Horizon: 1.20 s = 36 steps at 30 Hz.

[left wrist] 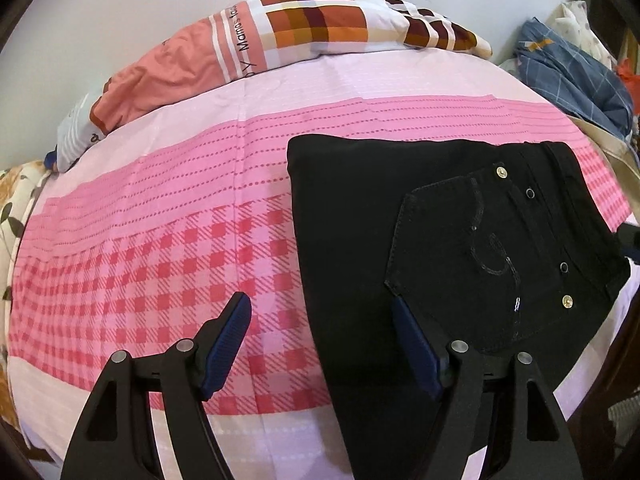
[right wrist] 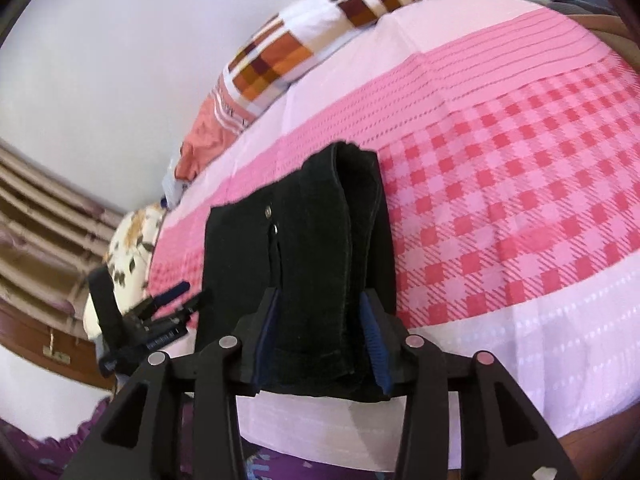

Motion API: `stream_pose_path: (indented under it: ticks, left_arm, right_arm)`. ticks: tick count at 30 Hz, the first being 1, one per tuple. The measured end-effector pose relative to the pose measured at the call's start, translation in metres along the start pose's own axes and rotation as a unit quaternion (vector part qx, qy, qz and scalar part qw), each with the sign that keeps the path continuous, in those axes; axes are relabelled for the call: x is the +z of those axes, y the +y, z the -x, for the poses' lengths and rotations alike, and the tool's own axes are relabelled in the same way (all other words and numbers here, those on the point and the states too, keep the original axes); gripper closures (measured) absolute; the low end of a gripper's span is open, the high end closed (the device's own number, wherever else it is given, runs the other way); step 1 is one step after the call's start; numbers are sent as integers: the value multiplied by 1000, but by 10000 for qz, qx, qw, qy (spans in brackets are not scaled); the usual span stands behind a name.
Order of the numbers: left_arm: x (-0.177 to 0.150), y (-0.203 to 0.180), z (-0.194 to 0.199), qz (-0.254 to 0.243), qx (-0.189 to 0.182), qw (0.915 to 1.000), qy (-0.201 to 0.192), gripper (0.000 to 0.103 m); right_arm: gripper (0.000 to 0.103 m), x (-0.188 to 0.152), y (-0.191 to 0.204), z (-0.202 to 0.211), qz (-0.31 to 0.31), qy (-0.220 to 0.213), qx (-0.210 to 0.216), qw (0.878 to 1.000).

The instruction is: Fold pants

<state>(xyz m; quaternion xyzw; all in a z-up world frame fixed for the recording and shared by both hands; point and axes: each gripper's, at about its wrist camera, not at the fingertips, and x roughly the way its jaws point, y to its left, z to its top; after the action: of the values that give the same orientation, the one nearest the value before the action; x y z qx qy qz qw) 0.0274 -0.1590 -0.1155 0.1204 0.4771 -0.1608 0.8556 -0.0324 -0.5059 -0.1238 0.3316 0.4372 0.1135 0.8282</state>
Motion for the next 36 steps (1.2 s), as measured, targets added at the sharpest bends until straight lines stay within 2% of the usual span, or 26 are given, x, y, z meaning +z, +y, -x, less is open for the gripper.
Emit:
stream_pose_path:
  ticks: [4,7,10,21,36]
  left_arm:
    - [0,0,1,-11,1,10000,-24,27]
    - [3,1,1,33,-17,10000,-58,26]
    - [3,3,2,74,-3,10000,-59,25]
    - [2,5,-3,53,11,10000,-22,24]
    - [6,10,-16,53,-10,10000,69,14]
  right_arm:
    - [61,1,3,7,-60,-236,-169,9996]
    - [51,3,5,8,-108,-280,-274,9992]
    - [49,4,6,6,-150,-355,-329,9987]
    - [42,7,2,-15,-195,-236,-593,9978]
    - [32,14,-7,-31,-327,-100,-571,9978]
